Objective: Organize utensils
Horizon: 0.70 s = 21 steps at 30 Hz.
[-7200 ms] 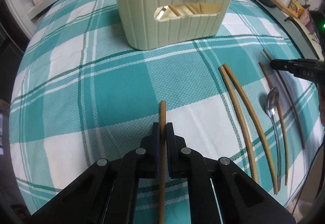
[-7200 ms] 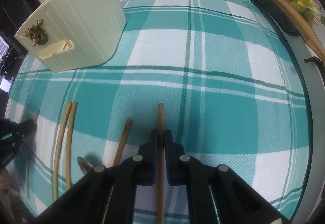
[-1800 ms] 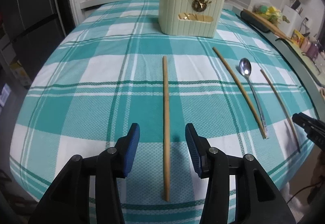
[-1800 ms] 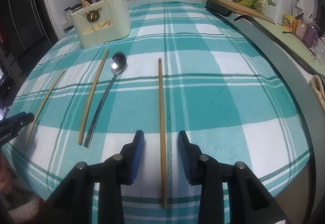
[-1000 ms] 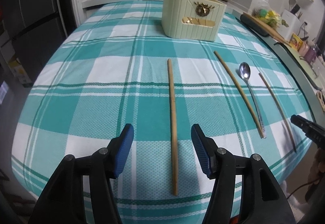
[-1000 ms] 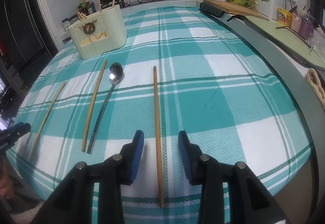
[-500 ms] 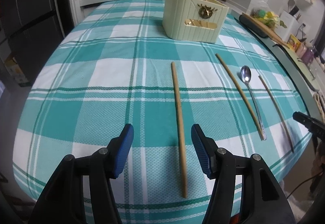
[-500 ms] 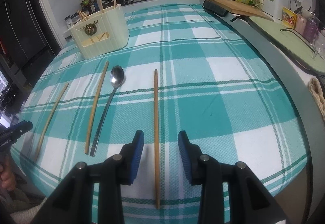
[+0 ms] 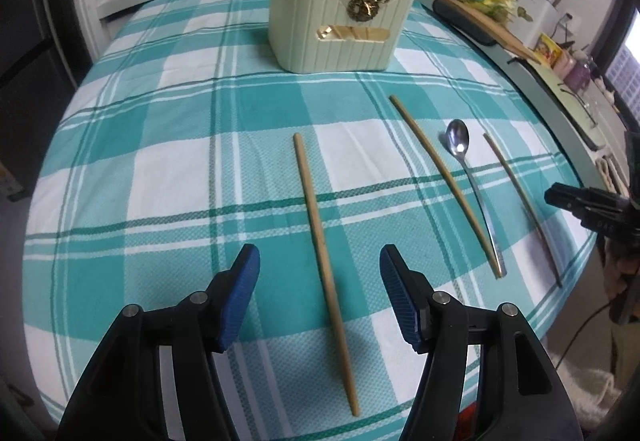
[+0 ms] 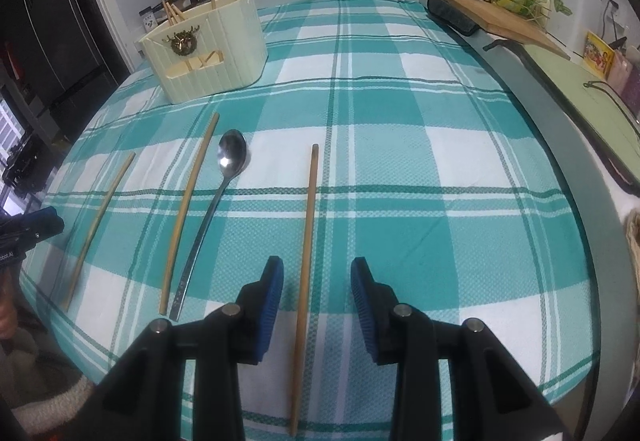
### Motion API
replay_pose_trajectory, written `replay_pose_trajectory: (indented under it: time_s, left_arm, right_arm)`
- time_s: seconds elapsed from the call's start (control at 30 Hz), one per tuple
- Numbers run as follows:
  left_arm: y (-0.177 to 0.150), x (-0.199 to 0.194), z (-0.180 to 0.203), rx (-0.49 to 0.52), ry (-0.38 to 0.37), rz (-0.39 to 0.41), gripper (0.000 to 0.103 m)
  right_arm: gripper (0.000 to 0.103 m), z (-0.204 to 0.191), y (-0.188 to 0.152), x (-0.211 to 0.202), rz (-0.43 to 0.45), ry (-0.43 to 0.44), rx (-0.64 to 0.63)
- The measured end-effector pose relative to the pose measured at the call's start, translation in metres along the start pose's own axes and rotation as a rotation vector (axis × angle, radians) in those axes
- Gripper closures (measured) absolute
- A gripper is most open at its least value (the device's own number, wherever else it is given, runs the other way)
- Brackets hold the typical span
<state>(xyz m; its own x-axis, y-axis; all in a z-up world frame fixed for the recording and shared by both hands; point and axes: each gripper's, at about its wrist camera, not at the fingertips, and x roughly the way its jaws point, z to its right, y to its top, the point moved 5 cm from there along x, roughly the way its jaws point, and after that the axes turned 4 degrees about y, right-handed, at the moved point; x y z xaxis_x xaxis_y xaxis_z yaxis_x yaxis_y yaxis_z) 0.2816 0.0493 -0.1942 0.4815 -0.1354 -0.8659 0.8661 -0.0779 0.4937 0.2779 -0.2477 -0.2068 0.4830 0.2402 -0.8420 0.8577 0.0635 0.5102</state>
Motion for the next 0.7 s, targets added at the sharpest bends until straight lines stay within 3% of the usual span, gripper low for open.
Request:
replay_pose_trajectory:
  time_s: [0.23,0.43,0.63,0.7]
  left_arm:
    - [0.034,0.037,-0.005,0.024,0.018,-0.070,0.038]
    - [0.043,0.065,-0.007,0.058,0.064,-0.126,0.038]
    - [0.048,0.082,-0.007,0.092,0.121,-0.156,0.039]
    - [0.051,0.084,-0.003,0.112,0.128,-0.162,0.045]
  right_arm:
    - [0.067,-0.005,0.028,0.039,-0.125,-0.004,-0.100]
    - [0.067,-0.001,0.041,0.069,-0.223,0.002,-0.080]
    - [0.065,-0.010,0.051,0.079,-0.255,-0.029,-0.147]
    - [0.066,-0.011,0.056,0.083,-0.265,-0.026,-0.165]
